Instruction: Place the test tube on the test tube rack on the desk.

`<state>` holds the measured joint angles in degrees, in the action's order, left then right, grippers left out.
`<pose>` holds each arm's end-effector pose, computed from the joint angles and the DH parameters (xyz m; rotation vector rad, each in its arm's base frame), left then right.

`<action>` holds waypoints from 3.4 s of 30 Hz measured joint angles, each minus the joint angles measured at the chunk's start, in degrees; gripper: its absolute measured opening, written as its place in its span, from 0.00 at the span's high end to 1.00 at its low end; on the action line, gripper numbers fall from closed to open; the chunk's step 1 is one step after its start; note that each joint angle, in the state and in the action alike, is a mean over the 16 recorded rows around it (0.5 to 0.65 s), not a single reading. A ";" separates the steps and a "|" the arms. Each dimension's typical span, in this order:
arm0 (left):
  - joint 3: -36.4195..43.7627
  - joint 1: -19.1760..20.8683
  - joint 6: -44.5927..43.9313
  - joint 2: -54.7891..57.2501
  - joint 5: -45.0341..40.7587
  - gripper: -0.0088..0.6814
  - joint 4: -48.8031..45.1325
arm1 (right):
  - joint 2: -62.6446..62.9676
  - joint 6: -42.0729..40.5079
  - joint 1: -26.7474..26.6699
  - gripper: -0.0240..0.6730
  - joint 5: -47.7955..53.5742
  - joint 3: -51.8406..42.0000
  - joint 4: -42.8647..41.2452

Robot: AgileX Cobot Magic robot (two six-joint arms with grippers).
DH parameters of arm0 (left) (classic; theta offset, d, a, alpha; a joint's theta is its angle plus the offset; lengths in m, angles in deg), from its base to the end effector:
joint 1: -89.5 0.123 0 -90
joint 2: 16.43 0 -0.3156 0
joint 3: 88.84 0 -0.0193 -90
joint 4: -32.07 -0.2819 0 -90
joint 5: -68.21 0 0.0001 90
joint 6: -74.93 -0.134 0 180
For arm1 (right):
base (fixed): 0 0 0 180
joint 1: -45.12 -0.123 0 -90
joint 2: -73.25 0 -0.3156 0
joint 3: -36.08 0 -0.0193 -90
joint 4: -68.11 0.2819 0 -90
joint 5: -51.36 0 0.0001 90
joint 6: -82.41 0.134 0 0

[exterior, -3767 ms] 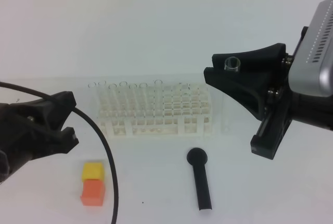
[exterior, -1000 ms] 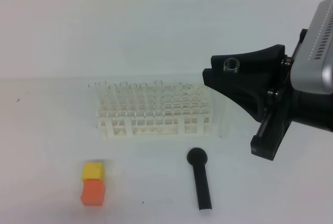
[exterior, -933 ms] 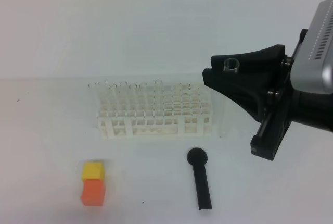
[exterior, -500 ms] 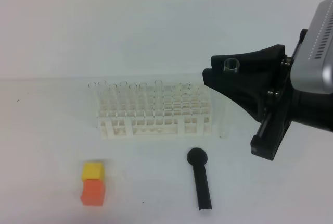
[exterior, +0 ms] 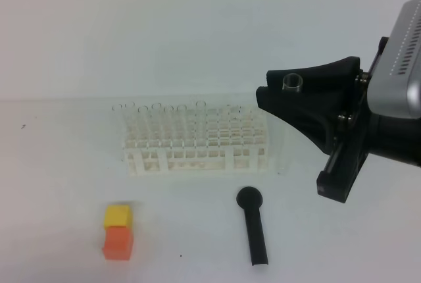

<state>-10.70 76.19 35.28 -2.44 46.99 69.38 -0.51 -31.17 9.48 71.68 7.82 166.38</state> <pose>0.0901 -0.0516 0.1648 0.4394 1.8604 -0.3176 0.2297 0.2215 0.3666 -0.9748 1.4552 0.5699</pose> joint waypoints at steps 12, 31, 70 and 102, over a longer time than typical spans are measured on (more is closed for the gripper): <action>0.00 3.62 7.26 -4.42 2.82 0.99 -28.94 | 0.00 0.00 0.00 0.79 0.00 0.00 0.00; 0.00 3.17 9.56 -6.75 2.22 0.99 -35.15 | 0.00 0.00 0.00 0.79 0.00 0.00 0.00; 0.00 3.08 24.48 -6.79 1.08 0.99 -17.05 | 0.00 0.08 0.00 0.79 -0.02 0.00 0.00; 0.00 3.18 24.60 -7.49 2.15 0.99 -25.60 | 0.10 -0.10 -0.05 0.79 -0.17 0.00 0.00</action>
<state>-10.70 79.37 59.87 -9.93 49.13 43.78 -0.40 -31.27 9.43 71.51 7.82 166.38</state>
